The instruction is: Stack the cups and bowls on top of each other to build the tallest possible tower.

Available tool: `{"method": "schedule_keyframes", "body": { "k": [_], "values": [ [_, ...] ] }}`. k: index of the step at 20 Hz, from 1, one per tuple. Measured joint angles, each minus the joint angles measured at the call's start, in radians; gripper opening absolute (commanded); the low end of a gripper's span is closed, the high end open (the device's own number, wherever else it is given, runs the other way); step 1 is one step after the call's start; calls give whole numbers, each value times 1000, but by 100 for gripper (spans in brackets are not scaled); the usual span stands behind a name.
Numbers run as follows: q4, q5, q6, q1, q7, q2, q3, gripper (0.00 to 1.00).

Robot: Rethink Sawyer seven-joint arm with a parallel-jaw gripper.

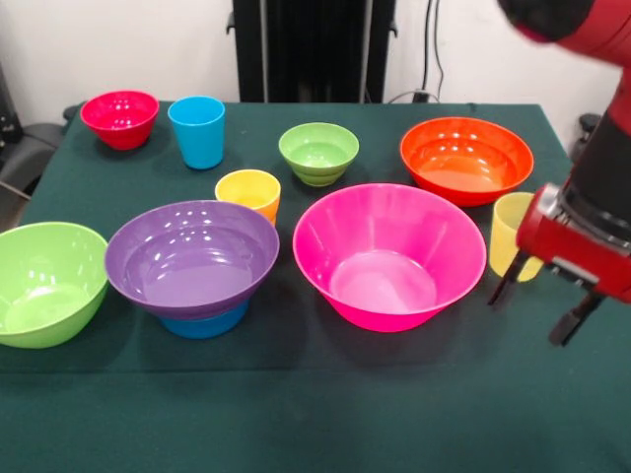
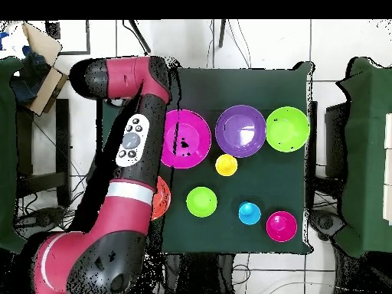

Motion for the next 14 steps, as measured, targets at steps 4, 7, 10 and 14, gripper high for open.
{"method": "schedule_keyframes", "body": {
  "k": [4, 7, 10, 14],
  "values": [
    [42, -1, 0, 19, 0, -58, -8, 100],
    [65, -1, 0, 32, 0, -80, -20, 100],
    [95, -1, 0, 50, 0, -102, -38, 100],
    [135, -4, 0, 76, 0, -115, -66, 100]
  ]
}}
